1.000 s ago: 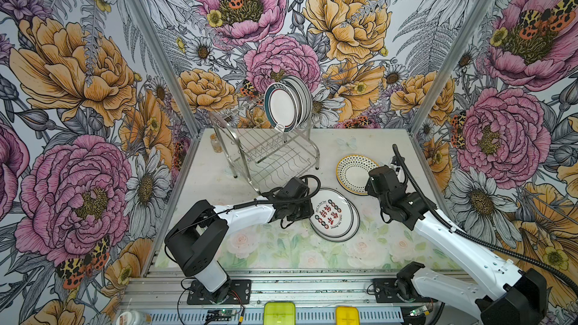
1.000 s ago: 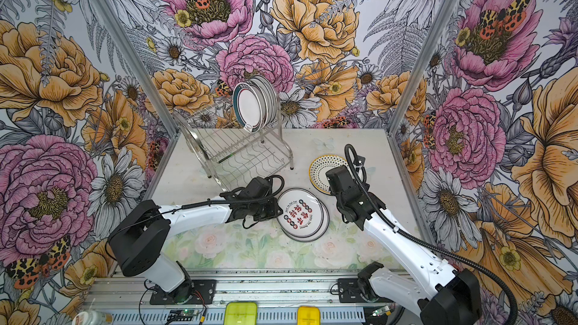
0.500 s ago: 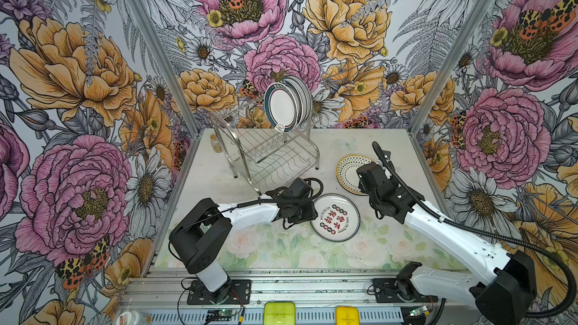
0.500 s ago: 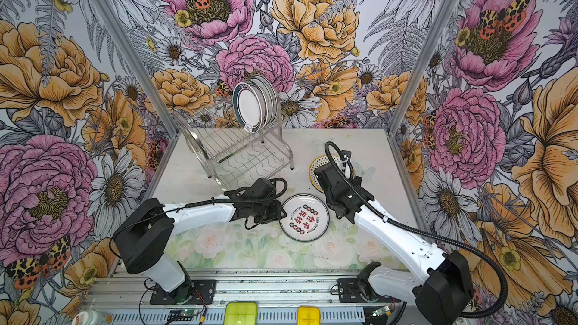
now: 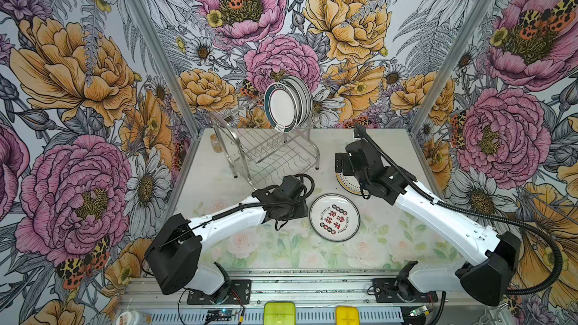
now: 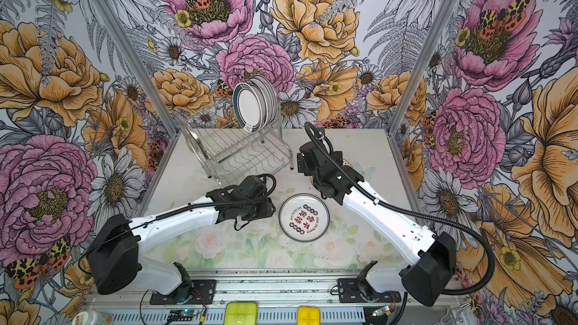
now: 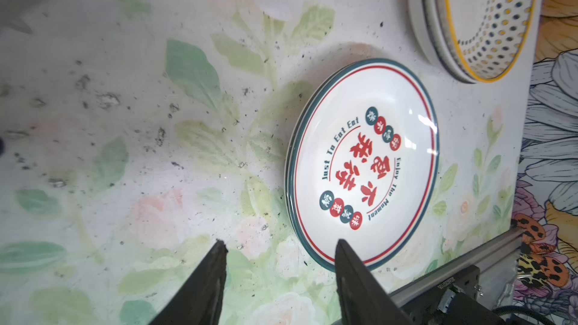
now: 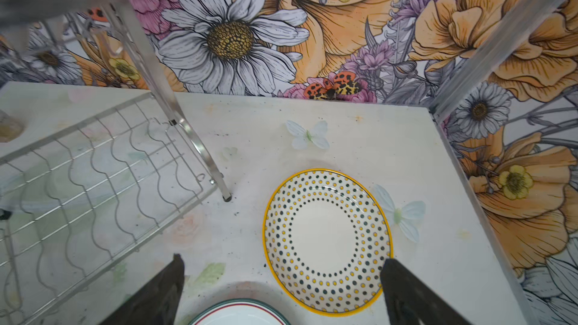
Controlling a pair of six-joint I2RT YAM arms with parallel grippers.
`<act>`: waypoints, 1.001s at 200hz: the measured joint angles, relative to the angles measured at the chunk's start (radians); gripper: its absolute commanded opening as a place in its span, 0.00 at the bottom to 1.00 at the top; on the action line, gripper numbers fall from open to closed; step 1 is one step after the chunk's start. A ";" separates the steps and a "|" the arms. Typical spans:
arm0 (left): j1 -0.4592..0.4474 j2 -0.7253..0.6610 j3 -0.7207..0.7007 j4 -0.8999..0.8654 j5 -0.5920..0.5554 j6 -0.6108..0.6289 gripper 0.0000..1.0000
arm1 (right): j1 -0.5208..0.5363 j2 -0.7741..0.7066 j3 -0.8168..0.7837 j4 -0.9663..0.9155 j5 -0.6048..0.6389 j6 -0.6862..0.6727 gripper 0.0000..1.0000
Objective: Unload the plates from the dish rack
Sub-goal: Place the plate on the plate, then pick up the plate from the dish rack.
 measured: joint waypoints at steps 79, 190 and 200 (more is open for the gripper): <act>0.172 -0.255 -0.053 -0.028 -0.075 0.113 0.93 | 0.016 0.207 0.511 0.031 -0.325 -0.108 0.99; 0.272 -0.512 -0.171 -0.068 -0.044 0.151 0.99 | 0.021 0.602 0.971 0.025 -0.560 -0.034 0.99; 0.283 -0.518 -0.175 -0.072 -0.036 0.154 0.99 | 0.021 0.613 0.986 0.024 -0.565 -0.026 0.99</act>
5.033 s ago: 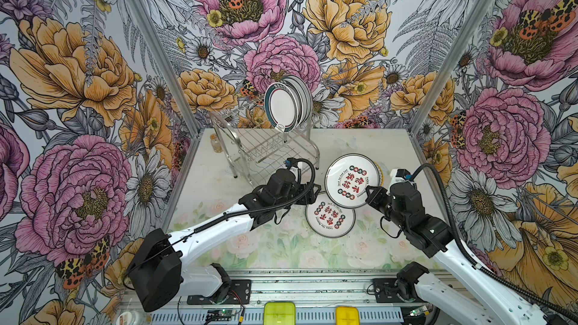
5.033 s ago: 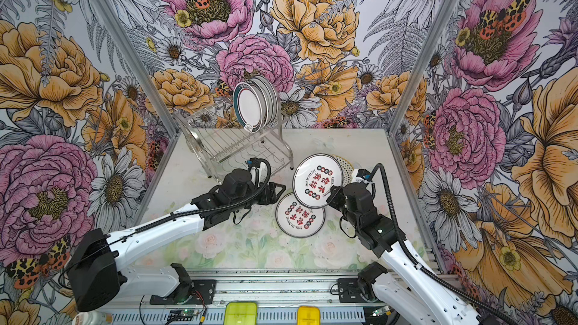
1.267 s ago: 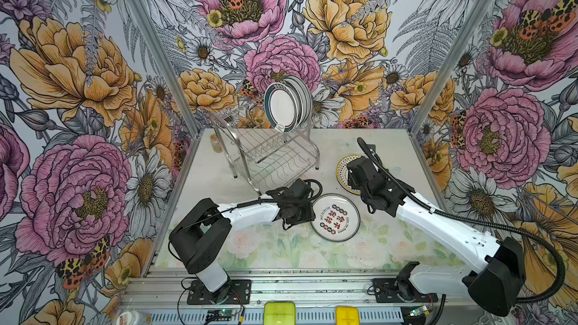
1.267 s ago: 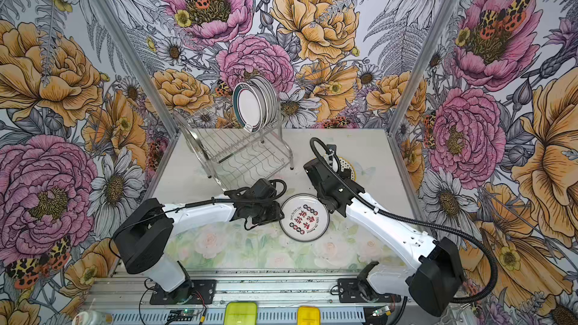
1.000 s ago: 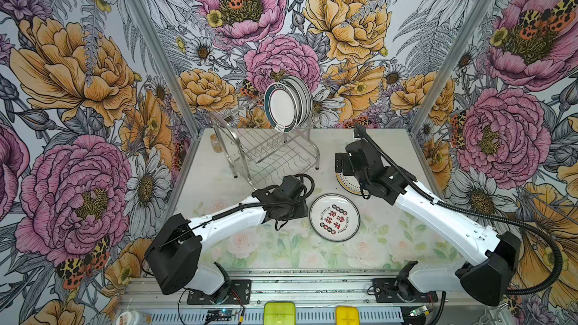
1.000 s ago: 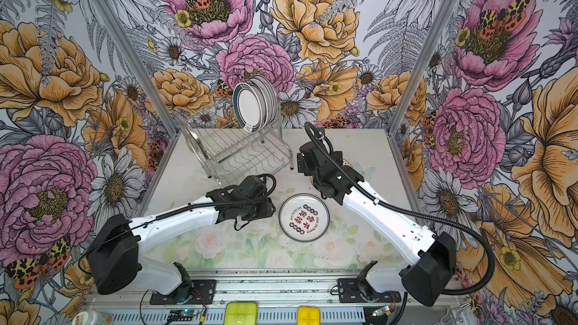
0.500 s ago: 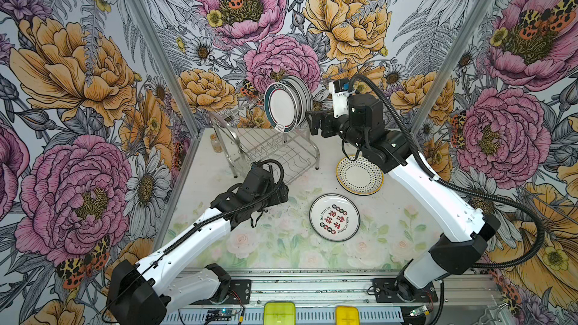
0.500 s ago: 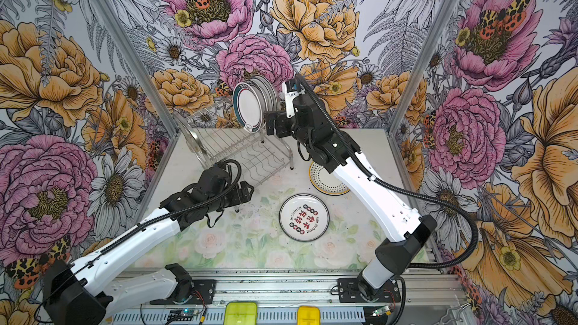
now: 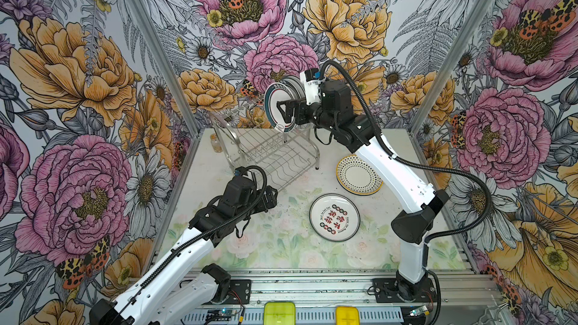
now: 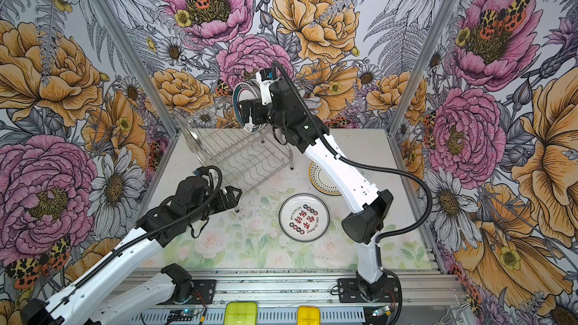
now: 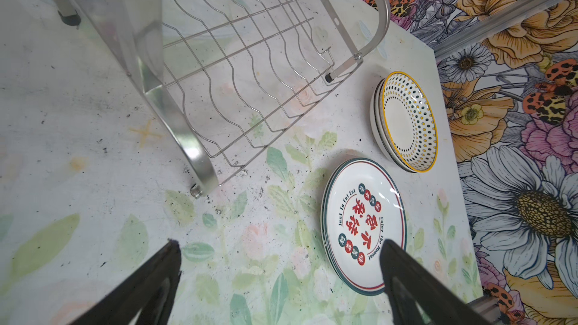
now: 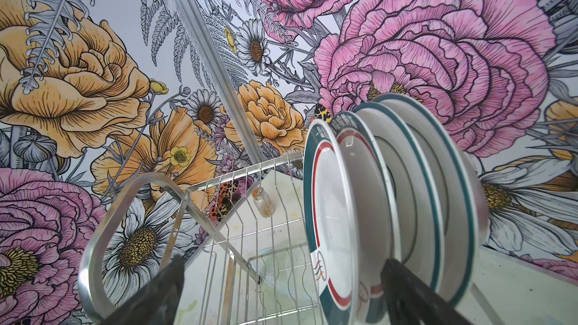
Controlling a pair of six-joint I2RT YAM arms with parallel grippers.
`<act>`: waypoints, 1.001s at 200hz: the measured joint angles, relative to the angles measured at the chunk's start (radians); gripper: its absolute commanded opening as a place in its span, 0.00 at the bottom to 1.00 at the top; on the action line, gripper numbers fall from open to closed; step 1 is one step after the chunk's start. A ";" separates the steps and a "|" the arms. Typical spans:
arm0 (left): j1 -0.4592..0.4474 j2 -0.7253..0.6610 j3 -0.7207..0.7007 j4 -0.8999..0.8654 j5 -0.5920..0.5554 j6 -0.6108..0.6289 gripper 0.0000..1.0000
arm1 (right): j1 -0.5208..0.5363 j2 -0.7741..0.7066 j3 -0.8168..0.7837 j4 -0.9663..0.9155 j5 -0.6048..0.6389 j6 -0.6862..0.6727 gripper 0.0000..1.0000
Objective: Unload the plates from the dish rack
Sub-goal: Pick up the plate from the dish rack.
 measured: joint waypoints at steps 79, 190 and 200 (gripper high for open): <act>0.040 -0.024 -0.008 -0.004 0.048 0.012 0.99 | 0.002 0.026 0.030 -0.001 -0.003 0.018 0.99; 0.063 -0.064 -0.017 -0.006 0.072 0.019 0.99 | 0.005 0.105 0.061 -0.001 0.055 -0.002 0.78; 0.066 -0.071 -0.021 -0.006 0.074 0.019 0.99 | 0.005 0.112 0.064 -0.001 0.068 -0.013 0.70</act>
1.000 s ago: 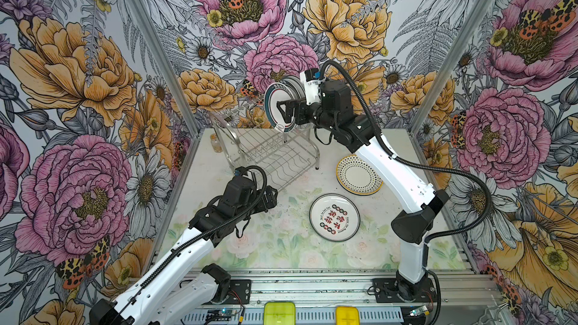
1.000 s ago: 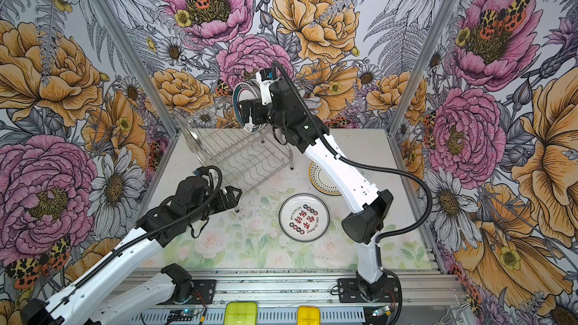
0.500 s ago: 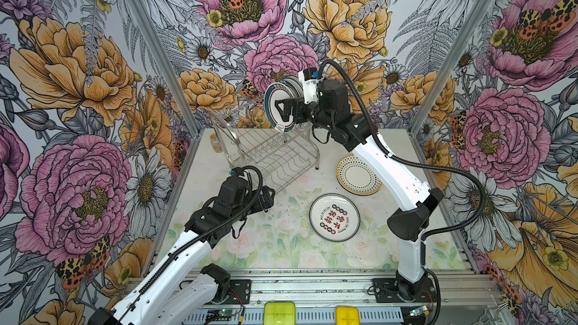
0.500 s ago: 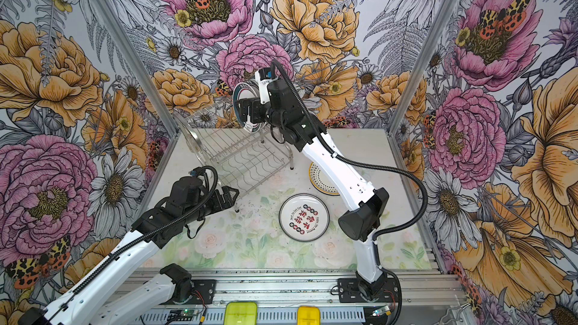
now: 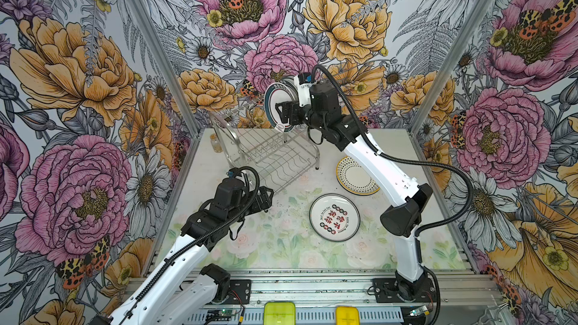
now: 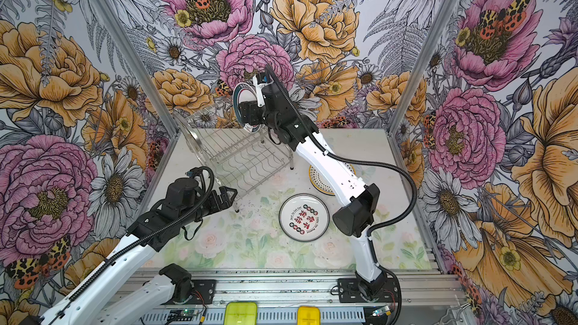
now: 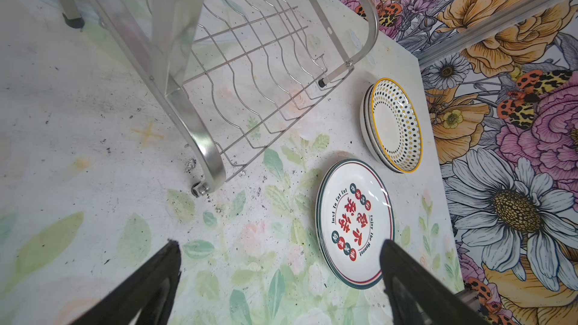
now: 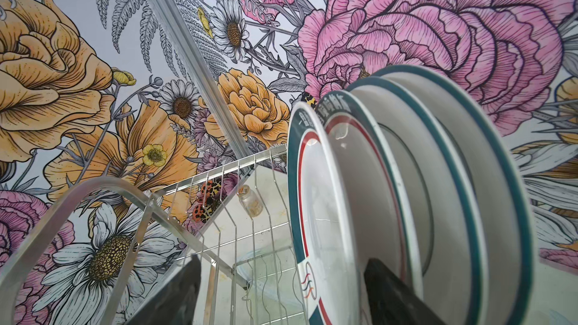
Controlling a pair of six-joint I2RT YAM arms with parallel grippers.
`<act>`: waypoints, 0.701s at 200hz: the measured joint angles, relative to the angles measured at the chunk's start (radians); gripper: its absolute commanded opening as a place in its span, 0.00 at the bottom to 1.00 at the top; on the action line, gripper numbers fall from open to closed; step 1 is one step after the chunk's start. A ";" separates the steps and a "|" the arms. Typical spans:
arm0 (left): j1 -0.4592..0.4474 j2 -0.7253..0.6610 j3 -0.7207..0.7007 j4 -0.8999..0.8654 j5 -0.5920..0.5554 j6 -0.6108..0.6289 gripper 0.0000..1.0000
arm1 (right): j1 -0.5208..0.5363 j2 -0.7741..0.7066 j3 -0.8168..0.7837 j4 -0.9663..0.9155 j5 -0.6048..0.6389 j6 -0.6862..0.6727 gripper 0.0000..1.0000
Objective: Unload the plates from the dish rack
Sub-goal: Pick up the plate from the dish rack.
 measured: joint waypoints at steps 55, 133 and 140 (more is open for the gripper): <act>0.022 -0.004 -0.008 -0.001 0.016 0.000 0.99 | 0.003 0.035 0.007 -0.001 0.062 -0.036 0.45; 0.051 0.021 -0.010 0.000 0.026 0.008 0.99 | 0.039 0.037 0.017 0.000 0.122 -0.114 0.27; 0.051 0.022 -0.010 0.000 0.027 0.008 0.99 | 0.043 0.037 0.018 0.000 0.131 -0.124 0.26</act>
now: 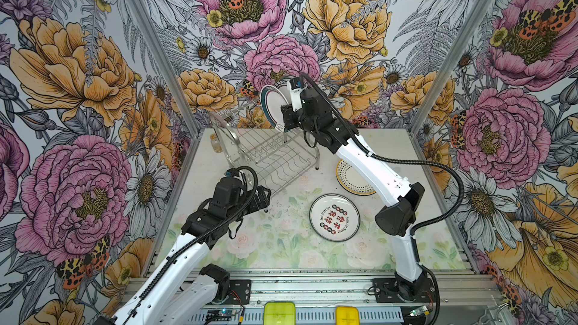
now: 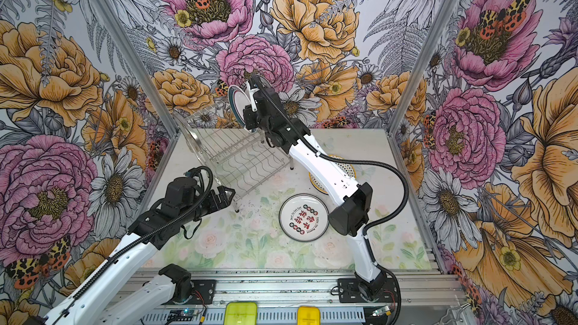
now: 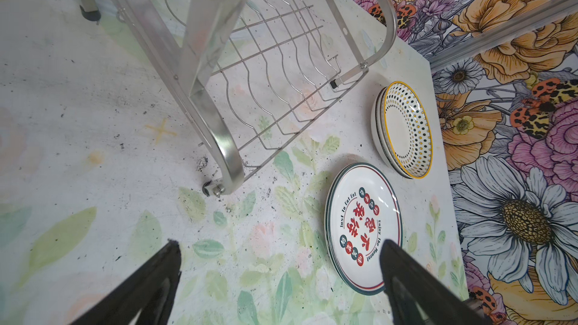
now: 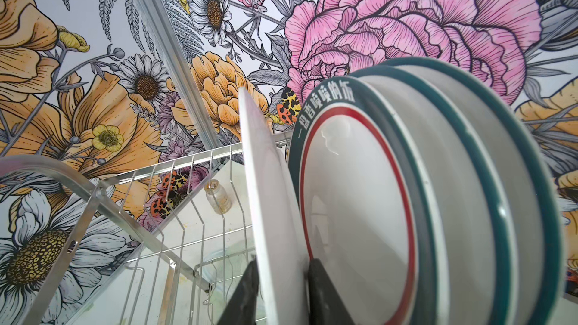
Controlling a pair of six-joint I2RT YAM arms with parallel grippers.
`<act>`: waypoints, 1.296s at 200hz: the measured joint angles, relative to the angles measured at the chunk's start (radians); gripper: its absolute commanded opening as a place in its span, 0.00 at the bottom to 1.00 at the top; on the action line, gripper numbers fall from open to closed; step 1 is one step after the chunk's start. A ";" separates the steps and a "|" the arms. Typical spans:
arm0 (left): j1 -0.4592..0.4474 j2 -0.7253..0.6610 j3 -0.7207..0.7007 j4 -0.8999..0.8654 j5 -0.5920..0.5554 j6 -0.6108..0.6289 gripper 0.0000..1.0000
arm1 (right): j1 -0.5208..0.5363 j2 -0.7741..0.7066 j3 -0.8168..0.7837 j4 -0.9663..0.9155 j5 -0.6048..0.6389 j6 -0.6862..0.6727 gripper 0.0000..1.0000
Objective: Unload the plates from the dish rack
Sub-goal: Pick up the plate from the dish rack.
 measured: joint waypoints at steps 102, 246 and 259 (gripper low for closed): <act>0.006 0.019 -0.013 0.000 0.004 0.001 0.99 | 0.064 0.006 0.010 -0.010 0.229 -0.151 0.00; 0.018 0.018 -0.015 0.000 -0.006 -0.001 0.99 | 0.153 0.102 0.219 0.008 0.403 -0.322 0.00; 0.018 0.013 -0.016 0.000 -0.016 -0.001 0.99 | 0.159 0.102 0.231 0.028 0.402 -0.333 0.00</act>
